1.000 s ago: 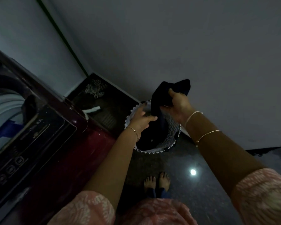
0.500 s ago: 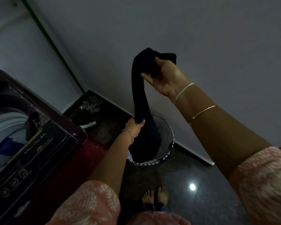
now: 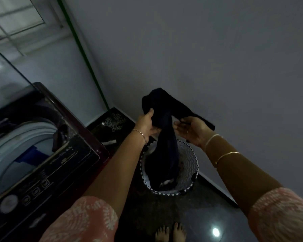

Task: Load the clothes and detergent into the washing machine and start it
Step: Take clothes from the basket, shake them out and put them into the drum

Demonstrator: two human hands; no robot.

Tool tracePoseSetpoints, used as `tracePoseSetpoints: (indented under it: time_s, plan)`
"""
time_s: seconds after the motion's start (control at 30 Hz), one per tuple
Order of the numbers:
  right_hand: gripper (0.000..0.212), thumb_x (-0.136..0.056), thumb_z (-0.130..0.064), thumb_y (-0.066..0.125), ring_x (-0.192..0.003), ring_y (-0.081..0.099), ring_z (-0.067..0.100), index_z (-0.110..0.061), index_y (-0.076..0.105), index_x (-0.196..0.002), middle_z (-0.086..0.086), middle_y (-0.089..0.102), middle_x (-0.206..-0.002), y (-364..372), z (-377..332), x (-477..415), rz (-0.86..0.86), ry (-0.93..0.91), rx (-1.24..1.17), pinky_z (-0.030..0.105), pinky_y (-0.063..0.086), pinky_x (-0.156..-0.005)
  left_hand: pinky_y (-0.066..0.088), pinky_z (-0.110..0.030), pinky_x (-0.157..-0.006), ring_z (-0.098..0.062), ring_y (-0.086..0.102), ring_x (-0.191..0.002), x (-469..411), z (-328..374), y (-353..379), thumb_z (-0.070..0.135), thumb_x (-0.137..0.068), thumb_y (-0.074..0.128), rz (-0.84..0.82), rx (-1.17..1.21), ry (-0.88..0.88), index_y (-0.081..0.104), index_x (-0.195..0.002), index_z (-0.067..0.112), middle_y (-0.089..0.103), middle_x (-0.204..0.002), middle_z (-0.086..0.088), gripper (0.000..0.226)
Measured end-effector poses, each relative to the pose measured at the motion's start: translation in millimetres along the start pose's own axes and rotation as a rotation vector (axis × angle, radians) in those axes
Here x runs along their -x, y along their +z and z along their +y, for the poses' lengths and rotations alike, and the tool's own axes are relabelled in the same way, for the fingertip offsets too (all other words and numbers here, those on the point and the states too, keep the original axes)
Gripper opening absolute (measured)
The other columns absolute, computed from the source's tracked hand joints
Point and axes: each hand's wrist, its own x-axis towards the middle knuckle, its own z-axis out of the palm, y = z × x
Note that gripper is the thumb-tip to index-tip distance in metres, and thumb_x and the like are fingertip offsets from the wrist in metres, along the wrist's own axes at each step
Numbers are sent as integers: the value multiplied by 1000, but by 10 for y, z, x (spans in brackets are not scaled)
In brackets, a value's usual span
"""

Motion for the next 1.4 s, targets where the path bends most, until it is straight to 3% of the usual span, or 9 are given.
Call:
tracePoseSetpoints:
  time_s: [0.2,0.47,0.67,0.8,1.0,1.1,1.23,1.33,1.4]
  plan:
    - [55,-71,19,46,-83,60,31,-1,51,-123,12,62,-91,85,256,120,-51,-224,485,43,51,-73,53,-42,-74,-35,56,-115,94,299,298,30,-101,44,-61,130,-7,48,-131,7,55,-132,-16,38]
    - [76,-64,-6,81,-111,60,26,-13,49,-132,4,61,-120,-30,379,106,-21,-277,798,43,50,-97,52,-41,-65,-27,58,-80,294,626,427,21,-101,44,-113,340,-8,50,-117,6,57,-97,-15,23]
    - [41,-89,-20,59,-100,64,32,-9,54,-129,15,66,-111,-76,366,23,81,-334,717,48,52,-91,52,-40,-68,-30,59,-85,411,1034,348,18,-101,44,-169,428,39,50,-117,2,57,-96,-16,23]
    - [31,-94,-17,51,-79,60,25,0,57,-119,16,64,-94,77,165,145,127,-389,677,38,45,-66,52,-38,-65,-28,58,-85,356,1087,226,17,-100,45,-133,449,45,50,-112,4,58,-98,-15,19]
    - [29,-94,-18,49,-85,63,31,6,59,-109,20,64,-96,292,-131,333,127,-433,484,40,50,-71,50,-32,-66,-21,58,-87,248,737,-28,24,-96,53,-74,75,-12,49,-128,9,56,-117,-11,36]
    - [19,-96,-17,50,-73,61,24,0,59,-95,12,61,-83,452,-305,463,92,-443,315,34,52,-64,48,-34,-87,-18,58,-99,316,512,-206,43,-89,60,-217,-277,-35,53,-127,12,59,-110,-3,50]
    - [30,-96,-12,48,-98,62,36,6,53,-120,23,61,-115,650,-501,546,45,-415,162,44,54,-82,48,-32,-100,-15,59,-115,424,283,-411,36,-78,77,-539,-486,-15,51,-136,15,62,-128,0,67]
    - [34,-98,-8,44,-113,57,39,7,48,-128,26,55,-127,756,-578,598,22,-389,89,47,51,-91,43,-32,-106,-14,56,-119,426,159,-476,25,-75,81,-562,-616,-38,47,-139,18,58,-133,1,73]
    - [38,-98,-12,45,-109,59,37,3,46,-133,23,55,-128,799,-615,609,8,-375,58,44,54,-80,43,-33,-105,-17,55,-120,409,130,-495,30,-79,77,-494,-688,-43,49,-137,17,58,-132,0,66]
